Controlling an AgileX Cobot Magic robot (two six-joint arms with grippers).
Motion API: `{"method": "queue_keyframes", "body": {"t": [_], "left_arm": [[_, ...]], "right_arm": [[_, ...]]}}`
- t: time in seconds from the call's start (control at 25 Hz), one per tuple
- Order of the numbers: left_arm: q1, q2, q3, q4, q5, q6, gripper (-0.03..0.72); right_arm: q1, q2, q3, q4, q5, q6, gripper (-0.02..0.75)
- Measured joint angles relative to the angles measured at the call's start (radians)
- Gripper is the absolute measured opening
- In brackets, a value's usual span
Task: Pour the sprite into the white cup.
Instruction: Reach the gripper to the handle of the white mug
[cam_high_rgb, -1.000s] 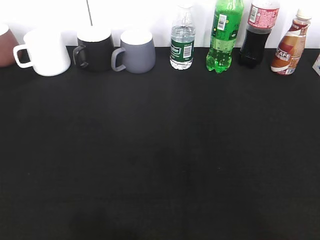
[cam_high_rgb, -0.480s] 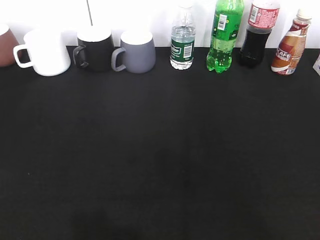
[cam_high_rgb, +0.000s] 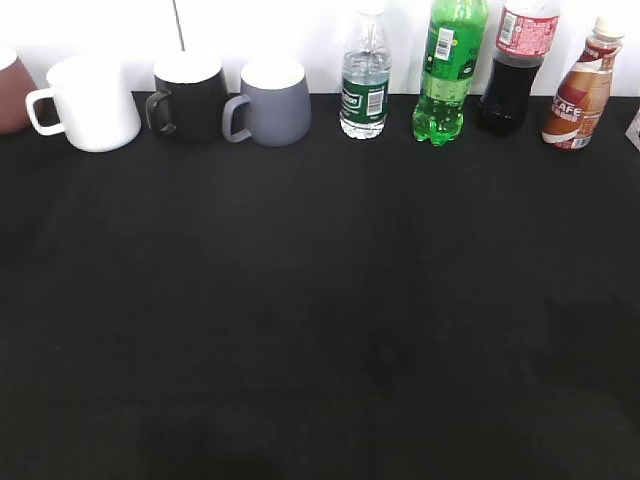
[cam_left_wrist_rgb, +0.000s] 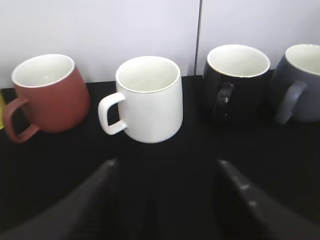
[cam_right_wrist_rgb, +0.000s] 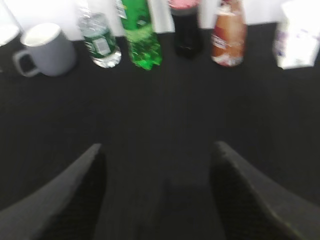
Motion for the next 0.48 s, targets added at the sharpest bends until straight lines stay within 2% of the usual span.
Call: {"method": "queue_keyframes", "body": {"t": [0.08, 0.16, 0.24, 0.36, 0.48], "left_arm": [[0.000, 0.112, 0.000, 0.051, -0.097, 0.000, 0.504], [0.000, 0.195, 0.003, 0.065, -0.187, 0.000, 0.414], [0.000, 0.213, 0.068, 0.056, -0.377, 0.000, 0.323], [0.000, 0.290, 0.238, 0.051, -0.639, 0.000, 0.300], [0.000, 0.452, 0.268, 0.051, -0.846, -0.004, 0.298]], "right_arm": [[0.000, 0.001, 0.000, 0.007, -0.005, -0.014, 0.484], [0.000, 0.001, 0.000, 0.007, -0.006, -0.018, 0.484], [0.000, 0.001, 0.000, 0.007, -0.005, -0.030, 0.484], [0.000, 0.001, 0.000, 0.008, -0.005, -0.038, 0.484], [0.000, 0.001, 0.000, 0.008, -0.005, -0.039, 0.480]]}}
